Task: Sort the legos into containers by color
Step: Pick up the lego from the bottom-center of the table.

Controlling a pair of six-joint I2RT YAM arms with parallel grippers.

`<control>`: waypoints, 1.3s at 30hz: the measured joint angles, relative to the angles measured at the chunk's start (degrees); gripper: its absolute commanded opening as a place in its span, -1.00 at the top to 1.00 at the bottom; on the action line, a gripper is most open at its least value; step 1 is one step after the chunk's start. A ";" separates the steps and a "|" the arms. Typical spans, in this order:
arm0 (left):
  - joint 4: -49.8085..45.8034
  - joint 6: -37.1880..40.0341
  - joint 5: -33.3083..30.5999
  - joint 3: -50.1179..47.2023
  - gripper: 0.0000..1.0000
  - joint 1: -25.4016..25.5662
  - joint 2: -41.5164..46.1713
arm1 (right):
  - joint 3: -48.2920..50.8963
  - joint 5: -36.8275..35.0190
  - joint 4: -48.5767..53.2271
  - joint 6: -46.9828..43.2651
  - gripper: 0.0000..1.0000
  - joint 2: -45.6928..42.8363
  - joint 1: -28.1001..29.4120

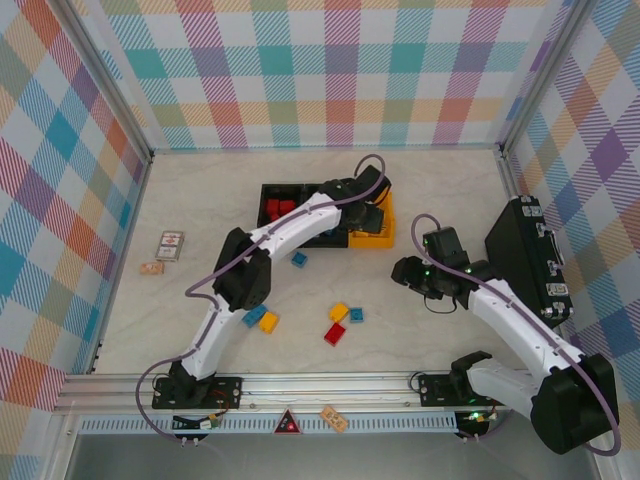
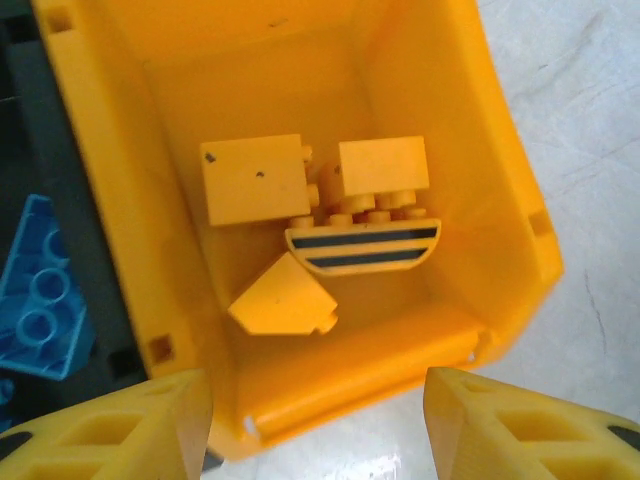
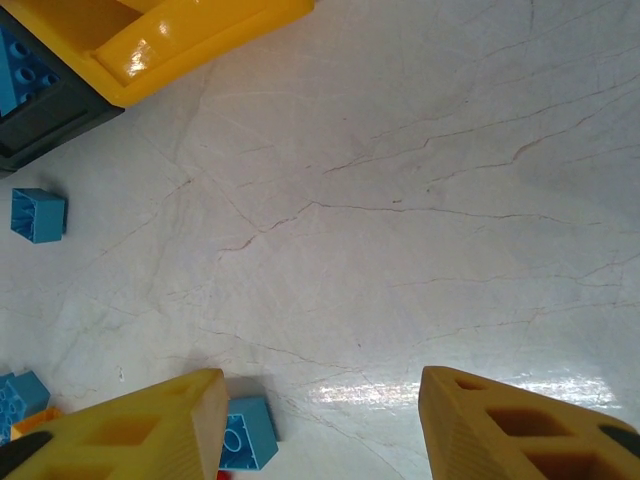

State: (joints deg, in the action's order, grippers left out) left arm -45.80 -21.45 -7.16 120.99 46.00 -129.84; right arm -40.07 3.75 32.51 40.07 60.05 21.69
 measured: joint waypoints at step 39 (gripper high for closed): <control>3.67 -9.35 1.53 -64.67 -0.14 -0.94 53.18 | -11.45 5.33 -4.24 -8.48 -0.11 19.02 19.89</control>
State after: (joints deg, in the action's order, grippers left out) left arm -42.13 -30.81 -5.63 56.31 45.06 -76.66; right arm -51.53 9.08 28.27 31.59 79.07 41.58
